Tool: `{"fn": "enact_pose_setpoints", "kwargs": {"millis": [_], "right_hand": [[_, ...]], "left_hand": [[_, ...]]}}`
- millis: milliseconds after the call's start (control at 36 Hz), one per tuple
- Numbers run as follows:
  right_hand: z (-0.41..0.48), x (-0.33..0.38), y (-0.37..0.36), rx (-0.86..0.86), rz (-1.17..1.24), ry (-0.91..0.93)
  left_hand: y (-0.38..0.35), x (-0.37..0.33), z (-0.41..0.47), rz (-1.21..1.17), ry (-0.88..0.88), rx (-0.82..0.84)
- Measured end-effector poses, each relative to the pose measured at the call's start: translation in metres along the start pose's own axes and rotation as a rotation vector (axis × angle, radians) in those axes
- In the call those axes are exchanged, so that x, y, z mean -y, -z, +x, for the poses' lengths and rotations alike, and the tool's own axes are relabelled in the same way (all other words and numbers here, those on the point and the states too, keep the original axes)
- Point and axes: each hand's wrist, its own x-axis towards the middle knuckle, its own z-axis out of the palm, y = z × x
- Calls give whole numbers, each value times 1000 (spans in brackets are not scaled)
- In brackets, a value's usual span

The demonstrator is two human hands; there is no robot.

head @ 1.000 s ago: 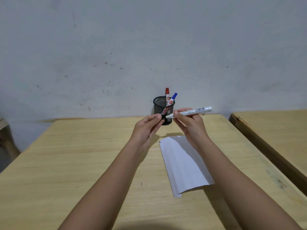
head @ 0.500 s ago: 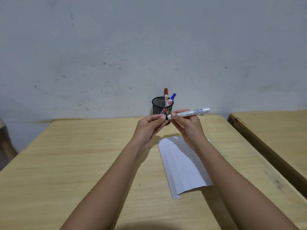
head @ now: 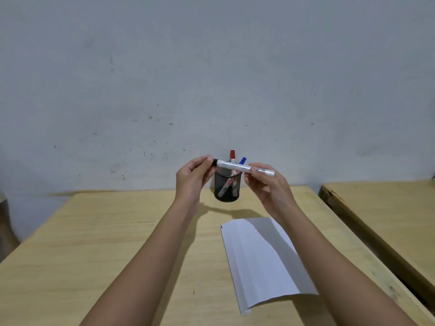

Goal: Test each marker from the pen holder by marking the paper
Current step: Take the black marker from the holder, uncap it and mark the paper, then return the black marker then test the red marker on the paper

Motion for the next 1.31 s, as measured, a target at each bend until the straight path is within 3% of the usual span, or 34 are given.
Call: {"fn": "enact_pose_setpoints", "kwargs": {"millis": [167, 417, 556, 694, 833, 972, 1194, 1306], "right_hand": [[9, 8, 6, 110, -686, 88], [39, 8, 0, 227, -1222, 134], [61, 5, 2, 118, -1202, 202], [83, 4, -3, 2, -945, 241], [104, -14, -10, -7, -878, 193], [119, -37, -15, 2, -1046, 151], [132, -52, -16, 58, -1194, 113], [138, -57, -17, -11, -1180, 117]], "left_hand": [[-9, -16, 13, 193, -154, 40], [-32, -18, 33, 567, -292, 195], [-17, -4, 52, 871, -316, 216], [7, 32, 61, 1114, -143, 223], [14, 70, 61, 950, -1, 279], [13, 95, 69, 733, 11, 238], [22, 111, 84, 709, 4, 169], [25, 111, 85, 701, -5, 195]]}}
